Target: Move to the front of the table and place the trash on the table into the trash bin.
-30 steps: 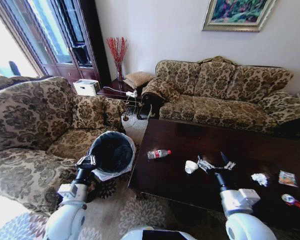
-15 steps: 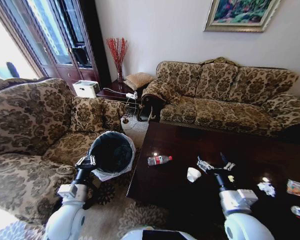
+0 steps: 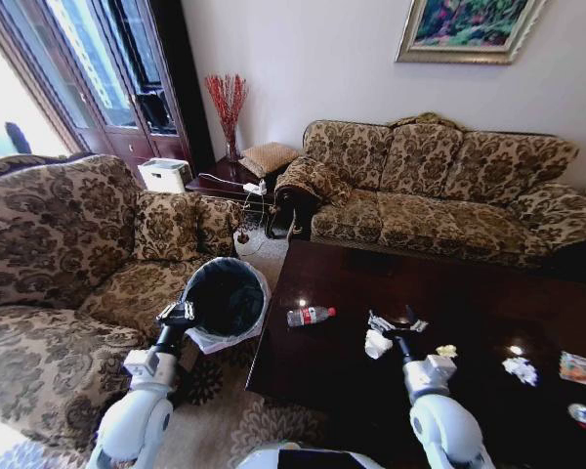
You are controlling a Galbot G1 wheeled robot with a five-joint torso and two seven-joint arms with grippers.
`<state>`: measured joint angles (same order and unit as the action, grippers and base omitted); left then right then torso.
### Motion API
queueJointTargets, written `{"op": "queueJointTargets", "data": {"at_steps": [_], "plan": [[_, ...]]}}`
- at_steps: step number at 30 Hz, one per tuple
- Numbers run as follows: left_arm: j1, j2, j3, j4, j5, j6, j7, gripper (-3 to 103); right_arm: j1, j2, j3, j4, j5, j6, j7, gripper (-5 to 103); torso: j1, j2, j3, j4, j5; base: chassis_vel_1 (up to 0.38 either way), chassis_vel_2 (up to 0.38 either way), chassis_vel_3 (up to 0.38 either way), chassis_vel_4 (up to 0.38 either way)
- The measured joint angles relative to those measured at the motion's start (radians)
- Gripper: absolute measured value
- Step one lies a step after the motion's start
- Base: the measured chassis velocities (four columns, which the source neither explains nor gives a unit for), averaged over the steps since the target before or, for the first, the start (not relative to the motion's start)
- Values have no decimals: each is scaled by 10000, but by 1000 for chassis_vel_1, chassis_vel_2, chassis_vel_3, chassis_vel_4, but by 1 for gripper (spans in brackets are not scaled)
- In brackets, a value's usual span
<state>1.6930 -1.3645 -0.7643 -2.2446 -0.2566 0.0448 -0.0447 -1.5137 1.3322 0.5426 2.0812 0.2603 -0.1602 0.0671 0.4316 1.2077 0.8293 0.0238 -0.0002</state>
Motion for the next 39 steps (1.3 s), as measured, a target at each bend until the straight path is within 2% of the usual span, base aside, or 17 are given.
{"op": "queueJointTargets", "data": {"at_steps": [3,8,14,15,16,17,18,19,20,21,23,25,30,32,33,38,39], "plan": [[-71,-23,-216,91,-215,-194,-92,3,1168,-359,-1093,-883,577,-26,457,100,3,-1,1,-6,2,0,0,0,0],[-158,8,-268,114,-287,-237,-180,3,2583,-611,-2675,-2218,1134,214,666,100,-1,0,-1,-8,0,0,0,0,0],[-143,12,-283,187,-254,-277,-197,3,4111,-482,-4147,-3739,1556,402,1563,100,0,-1,0,-8,-1,0,0,0,0],[-135,-5,-303,261,-227,-283,-198,3,4636,-253,-4830,-4224,1798,388,2553,100,1,-1,1,-6,0,0,0,0,0],[-135,-9,-314,288,-216,-289,-198,3,4809,-138,-5137,-4371,1970,295,3124,100,1,-2,1,-6,-1,0,0,0,0],[-135,-9,-314,288,-216,-289,-198,3,4809,-138,-5137,-4371,1970,295,3124,100,1,-2,1,-6,-1,0,0,0,0],[-134,-12,-331,322,-205,-293,-199,3,5016,54,-5553,-4516,2317,103,4008,100,1,-2,1,-5,0,0,0,0,0],[-134,-11,-338,330,-203,-294,-199,3,5074,109,-5682,-4547,2467,47,4293,100,1,-1,1,-6,0,0,0,0,0],[-140,-11,-364,354,-202,-301,-196,3,5311,407,-6172,-4695,3348,-189,5664,100,0,-1,0,-6,-2,0,0,0,0],[-140,-11,-364,354,-202,-301,-196,3,5311,407,-6172,-4695,3348,-189,5664,100,0,-1,0,-6,-2,0,0,0,0],[-178,-24,-377,425,-195,-302,-195,3,5559,805,-6291,-5071,4136,-256,6713,100,-2,0,-2,-7,-1,0,0,0,0],[-247,-93,-363,502,-148,-302,-191,3,5770,1192,-6104,-5575,4589,-132,7155,100,-2,0,-1,-7,1,0,0,0,0],[-279,-197,-259,534,-77,-302,-185,3,6070,1556,-5536,-6279,5292,-22,7198,100,0,-2,0,-8,-1,0,0,0,0],[-259,-227,-194,568,2,-302,-170,3,6332,1808,-5112,-6740,6130,-83,7189,100,0,-1,0,-9,2,0,0,0,0],[-259,-227,-194,568,2,-302,-170,3,6332,1808,-5112,-6740,6130,-83,7189,100,0,-1,0,-9,2,0,0,0,0],[-239,-216,-199,604,27,-302,-153,3,6632,2158,-4914,-7322,6909,-147,7537,100,-1,-1,-1,-5,2,0,0,0,0],[-235,-206,-234,600,22,-303,-153,3,6743,2270,-4847,-7479,7401,-209,7718,100,-1,-1,-1,-6,1,0,0,0,0]]}}
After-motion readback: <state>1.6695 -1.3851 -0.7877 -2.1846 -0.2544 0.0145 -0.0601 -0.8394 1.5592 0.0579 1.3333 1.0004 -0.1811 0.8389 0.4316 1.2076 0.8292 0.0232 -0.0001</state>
